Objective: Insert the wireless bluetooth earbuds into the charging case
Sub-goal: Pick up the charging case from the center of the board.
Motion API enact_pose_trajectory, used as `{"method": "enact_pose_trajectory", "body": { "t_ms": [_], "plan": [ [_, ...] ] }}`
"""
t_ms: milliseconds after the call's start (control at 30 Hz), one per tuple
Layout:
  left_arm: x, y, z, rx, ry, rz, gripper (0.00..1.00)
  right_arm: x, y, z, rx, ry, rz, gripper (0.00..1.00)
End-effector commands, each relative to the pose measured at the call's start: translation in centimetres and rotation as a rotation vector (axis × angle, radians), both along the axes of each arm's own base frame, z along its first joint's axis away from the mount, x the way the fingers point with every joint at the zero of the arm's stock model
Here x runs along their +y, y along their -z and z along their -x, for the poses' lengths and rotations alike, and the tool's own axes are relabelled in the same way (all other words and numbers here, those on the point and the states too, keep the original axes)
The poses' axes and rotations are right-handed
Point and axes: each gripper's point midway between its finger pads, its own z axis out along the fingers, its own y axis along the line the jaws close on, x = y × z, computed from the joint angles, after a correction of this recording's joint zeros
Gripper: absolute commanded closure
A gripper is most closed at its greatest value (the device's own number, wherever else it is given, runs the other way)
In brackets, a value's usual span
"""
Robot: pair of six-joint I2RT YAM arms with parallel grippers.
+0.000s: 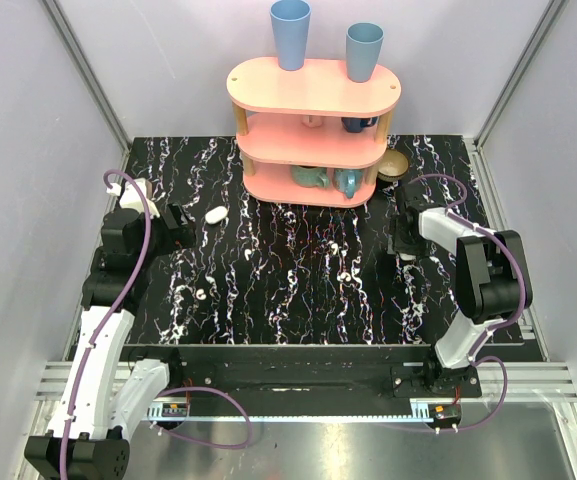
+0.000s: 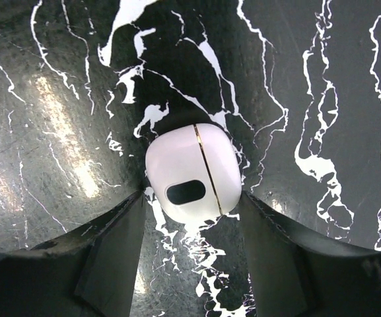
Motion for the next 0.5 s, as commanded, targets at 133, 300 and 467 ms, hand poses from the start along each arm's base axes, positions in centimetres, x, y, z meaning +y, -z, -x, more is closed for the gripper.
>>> {"method": "enact_pose_trajectory", "body": {
  "t_ms": [133, 300, 467],
  "plan": [
    [-0.46, -1.27, -0.51, -0.044, 0.023, 0.022, 0.01, 0.44, -0.76, -0.64, -0.046, -0.072, -0.021, 0.36],
    [-0.47, -1.21, -0.5, -0.043, 0.024, 0.023, 0.01, -0.12, -0.25, -0.95, -0.037, -0.084, 0.016, 0.33],
    [-0.55, -1.2, -0.52, -0.043, 0.028, 0.025, 0.01, -0.26, -0.04, -1.36, -0.041, -0.11, 0.031, 0.31]
  ]
}}
